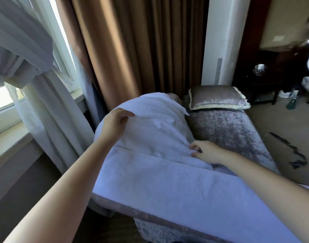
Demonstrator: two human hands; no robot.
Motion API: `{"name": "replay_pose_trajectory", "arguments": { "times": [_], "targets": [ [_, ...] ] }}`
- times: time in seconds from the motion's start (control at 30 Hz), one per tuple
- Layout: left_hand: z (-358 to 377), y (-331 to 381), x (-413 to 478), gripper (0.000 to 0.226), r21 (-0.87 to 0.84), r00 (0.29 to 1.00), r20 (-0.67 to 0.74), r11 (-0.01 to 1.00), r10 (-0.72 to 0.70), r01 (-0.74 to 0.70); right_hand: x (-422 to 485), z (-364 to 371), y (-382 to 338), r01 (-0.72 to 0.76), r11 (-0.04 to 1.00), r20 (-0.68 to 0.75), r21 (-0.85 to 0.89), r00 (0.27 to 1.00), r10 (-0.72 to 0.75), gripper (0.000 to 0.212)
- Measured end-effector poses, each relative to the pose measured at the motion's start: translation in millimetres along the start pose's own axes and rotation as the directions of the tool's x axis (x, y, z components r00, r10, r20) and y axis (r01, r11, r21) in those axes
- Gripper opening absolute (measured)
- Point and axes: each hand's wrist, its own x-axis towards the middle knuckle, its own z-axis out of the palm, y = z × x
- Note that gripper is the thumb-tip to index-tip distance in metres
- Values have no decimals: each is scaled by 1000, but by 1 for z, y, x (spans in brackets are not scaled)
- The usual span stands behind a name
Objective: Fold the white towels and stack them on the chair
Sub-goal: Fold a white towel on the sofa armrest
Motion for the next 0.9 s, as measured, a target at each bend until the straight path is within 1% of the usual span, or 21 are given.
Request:
{"name": "replay_pose_trajectory", "arguments": {
  "times": [0.07,0.13,0.2,0.27,0.37,0.4,0.47,0.57,0.63,0.77,0.83,0.9],
  "targets": [
    [-8,-4,1,35,-89,998,-53,996,24,-28,3,-3,-1,39,999,-31,-5,999,-39,10],
    [-14,-10,4,35,-102,996,-92,995,12,-22,7,-7,-5,99,995,-134,-22,986,-101,21],
    [-15,-16,7,35,-76,994,-111,997,-5,-3,13,-18,-11,135,990,-269,-34,953,-139,18],
    [-12,-22,8,35,-60,993,-101,997,-59,53,16,-27,-19,141,990,-329,-12,934,-137,17],
    [-1,-25,6,34,-55,993,-73,995,-89,85,19,-28,-20,78,997,-293,-14,953,-79,21],
    [1,-24,6,34,-69,993,-72,994,-95,90,18,-27,-17,67,998,-285,-10,956,-67,22],
    [1,-24,6,35,-132,986,-74,981,-151,140,16,-28,-11,53,998,-274,-24,960,-57,20],
    [-5,-24,9,31,-208,968,-50,950,-246,231,8,-34,-5,53,998,-321,-36,945,-62,16],
    [-10,-25,11,25,-212,967,-37,948,-251,238,0,-39,-8,87,996,-368,-26,926,-91,14],
    [-19,-21,10,15,-112,972,6,965,-236,235,-12,-44,-19,141,988,-399,-60,904,-153,14],
    [-26,-17,6,14,-168,965,-23,953,-260,253,-21,-43,-25,203,975,-417,-91,881,-222,17],
    [-37,-13,0,24,-279,957,-41,923,-287,264,-34,-41,-33,260,958,-468,-121,836,-286,18]
  ]
}}
